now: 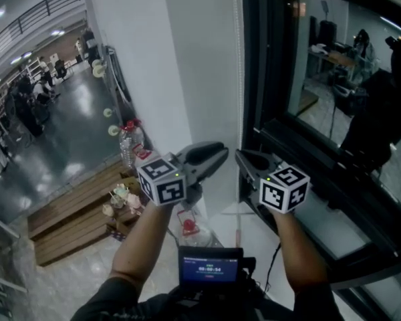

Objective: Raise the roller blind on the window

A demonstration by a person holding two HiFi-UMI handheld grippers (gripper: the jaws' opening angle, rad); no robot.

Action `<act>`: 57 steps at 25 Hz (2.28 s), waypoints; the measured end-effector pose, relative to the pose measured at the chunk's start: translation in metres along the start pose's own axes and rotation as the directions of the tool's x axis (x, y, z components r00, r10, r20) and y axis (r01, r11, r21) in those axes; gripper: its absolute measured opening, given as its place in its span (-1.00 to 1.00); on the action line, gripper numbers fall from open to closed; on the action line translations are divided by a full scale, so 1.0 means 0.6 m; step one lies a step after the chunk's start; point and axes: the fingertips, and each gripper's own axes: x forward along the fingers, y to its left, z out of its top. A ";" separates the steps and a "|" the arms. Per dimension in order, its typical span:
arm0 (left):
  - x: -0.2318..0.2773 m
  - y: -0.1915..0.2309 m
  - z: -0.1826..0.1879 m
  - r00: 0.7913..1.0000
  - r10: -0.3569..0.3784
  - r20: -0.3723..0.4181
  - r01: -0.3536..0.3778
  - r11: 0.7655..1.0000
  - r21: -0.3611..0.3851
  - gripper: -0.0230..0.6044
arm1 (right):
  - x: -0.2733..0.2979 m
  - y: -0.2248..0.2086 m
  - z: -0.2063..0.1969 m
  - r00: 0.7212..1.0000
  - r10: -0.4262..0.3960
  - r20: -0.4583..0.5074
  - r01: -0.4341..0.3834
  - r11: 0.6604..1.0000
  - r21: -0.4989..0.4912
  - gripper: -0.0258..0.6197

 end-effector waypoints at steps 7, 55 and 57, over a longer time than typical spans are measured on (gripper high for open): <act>0.053 -0.006 0.054 1.000 -0.004 0.006 0.004 0.999 0.048 -0.65 | -0.001 0.005 0.000 1.000 0.004 0.009 -0.004 1.000 -0.005 -0.92; 0.071 -0.002 -0.147 0.992 0.026 -0.123 -0.028 0.999 -0.017 -0.92 | -0.056 -0.014 -0.184 0.973 -0.026 -0.228 0.042 0.997 0.065 -0.80; 0.069 -0.003 -0.146 0.993 0.024 -0.117 -0.027 0.999 -0.021 -0.92 | -0.071 -0.023 -0.148 0.980 -0.037 -0.195 0.048 0.997 0.052 -0.76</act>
